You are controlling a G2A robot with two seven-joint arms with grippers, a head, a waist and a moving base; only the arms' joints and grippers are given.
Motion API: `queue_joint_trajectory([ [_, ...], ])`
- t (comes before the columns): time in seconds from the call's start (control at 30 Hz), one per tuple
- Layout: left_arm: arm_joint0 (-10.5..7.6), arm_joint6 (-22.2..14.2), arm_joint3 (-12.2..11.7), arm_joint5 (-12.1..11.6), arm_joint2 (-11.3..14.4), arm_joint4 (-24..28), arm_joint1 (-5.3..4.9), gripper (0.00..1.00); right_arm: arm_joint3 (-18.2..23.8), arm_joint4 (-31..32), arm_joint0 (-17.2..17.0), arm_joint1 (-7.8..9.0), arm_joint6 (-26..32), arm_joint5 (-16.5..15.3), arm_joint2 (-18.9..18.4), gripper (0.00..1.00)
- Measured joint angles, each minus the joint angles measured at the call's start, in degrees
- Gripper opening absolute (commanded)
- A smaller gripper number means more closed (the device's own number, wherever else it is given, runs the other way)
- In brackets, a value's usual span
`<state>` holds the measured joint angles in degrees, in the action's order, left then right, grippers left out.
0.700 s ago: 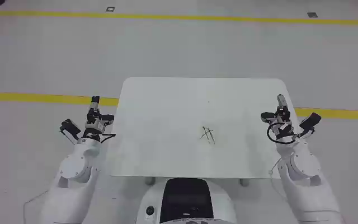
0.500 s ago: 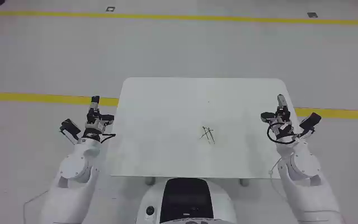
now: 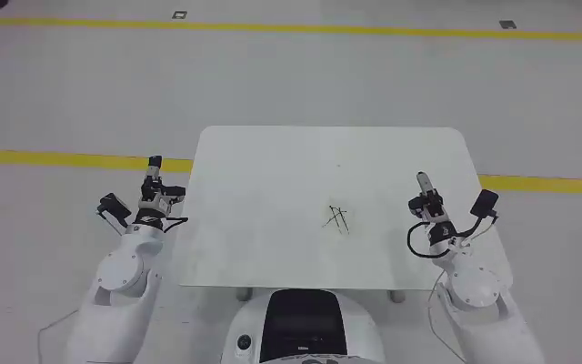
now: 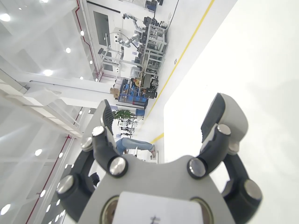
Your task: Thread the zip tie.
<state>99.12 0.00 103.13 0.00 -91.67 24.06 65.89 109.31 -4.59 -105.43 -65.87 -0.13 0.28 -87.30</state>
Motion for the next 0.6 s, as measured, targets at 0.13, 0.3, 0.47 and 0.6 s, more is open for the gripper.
queue_joint_trajectory([
  [0.13,0.0,0.0,0.0,0.0,0.0,0.0,0.0,1.0,-0.1,-0.1,0.0,0.0,-0.1,0.0,-0.1,1.0],
  [0.3,0.0,0.0,0.0,0.0,0.0,0.0,0.0,1.0,-0.1,-0.1,0.0,0.0,-0.1,0.0,-0.1,1.0],
  [0.47,0.0,0.0,0.0,0.0,0.0,0.0,0.0,1.0,1.6,2.7,-0.4,-0.09,-1.3,0.5,1.3,1.0],
  [0.6,0.0,0.0,0.0,0.0,0.0,0.0,0.0,1.0,4.6,10.5,-1.1,-0.39,-3.3,3.8,4.7,1.0],
])
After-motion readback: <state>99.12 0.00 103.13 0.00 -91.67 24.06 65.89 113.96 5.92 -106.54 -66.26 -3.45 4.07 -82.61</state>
